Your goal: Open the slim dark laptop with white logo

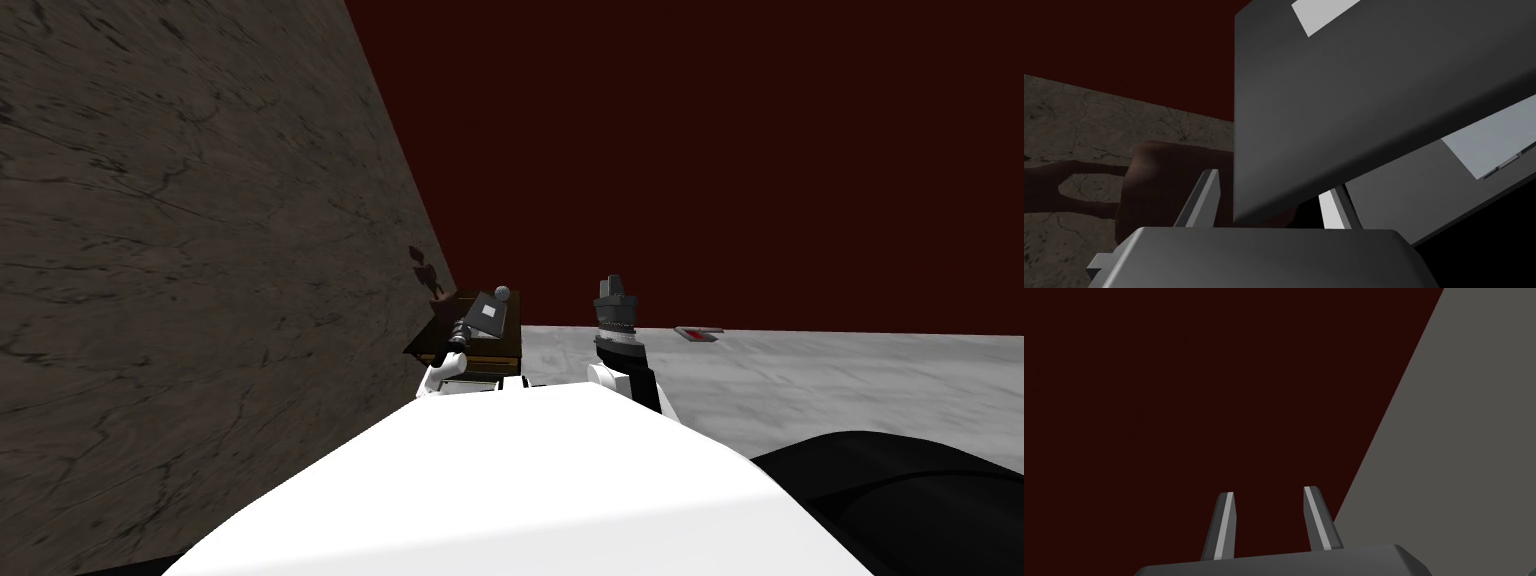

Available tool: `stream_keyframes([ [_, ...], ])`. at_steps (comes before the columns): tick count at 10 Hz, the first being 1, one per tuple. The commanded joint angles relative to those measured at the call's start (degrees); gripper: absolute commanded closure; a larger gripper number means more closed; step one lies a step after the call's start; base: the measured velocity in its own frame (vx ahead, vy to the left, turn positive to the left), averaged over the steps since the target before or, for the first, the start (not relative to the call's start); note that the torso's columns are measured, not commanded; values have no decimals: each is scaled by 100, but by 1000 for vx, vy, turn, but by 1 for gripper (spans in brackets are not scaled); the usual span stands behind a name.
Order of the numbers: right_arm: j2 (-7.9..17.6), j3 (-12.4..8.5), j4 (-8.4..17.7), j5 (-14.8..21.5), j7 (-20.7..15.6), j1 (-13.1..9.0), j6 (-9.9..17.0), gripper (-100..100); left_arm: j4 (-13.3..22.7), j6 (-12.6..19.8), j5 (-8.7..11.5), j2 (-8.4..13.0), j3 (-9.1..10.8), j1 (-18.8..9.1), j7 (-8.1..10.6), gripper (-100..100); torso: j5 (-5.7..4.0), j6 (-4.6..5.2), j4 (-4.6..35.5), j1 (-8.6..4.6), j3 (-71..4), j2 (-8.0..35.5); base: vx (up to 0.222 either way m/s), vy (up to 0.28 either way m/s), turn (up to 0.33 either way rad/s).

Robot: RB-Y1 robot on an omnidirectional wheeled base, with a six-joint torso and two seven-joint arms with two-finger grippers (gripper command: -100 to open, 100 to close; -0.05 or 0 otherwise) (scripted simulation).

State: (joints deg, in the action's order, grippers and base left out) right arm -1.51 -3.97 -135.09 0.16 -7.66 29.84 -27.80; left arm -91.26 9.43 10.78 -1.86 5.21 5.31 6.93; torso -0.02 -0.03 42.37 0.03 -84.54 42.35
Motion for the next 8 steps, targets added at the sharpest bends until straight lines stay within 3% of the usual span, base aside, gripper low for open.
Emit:
stream_keyframes([
  [1,0,0,0,0,0,0,0,0,-142,186,144,6,0,17,126,-100,-1,-1,0,-4,2,3,6,55,2],
  [3,-2,2,0,0,0,0,0,0,-283,313,149,11,14,36,131,-100,-13,5,-2,-47,0,0,7,-33,14],
  [8,-2,1,0,0,0,0,0,0,-989,944,176,38,87,134,153,-100,0,2,0,2,2,3,6,-25,6],
])
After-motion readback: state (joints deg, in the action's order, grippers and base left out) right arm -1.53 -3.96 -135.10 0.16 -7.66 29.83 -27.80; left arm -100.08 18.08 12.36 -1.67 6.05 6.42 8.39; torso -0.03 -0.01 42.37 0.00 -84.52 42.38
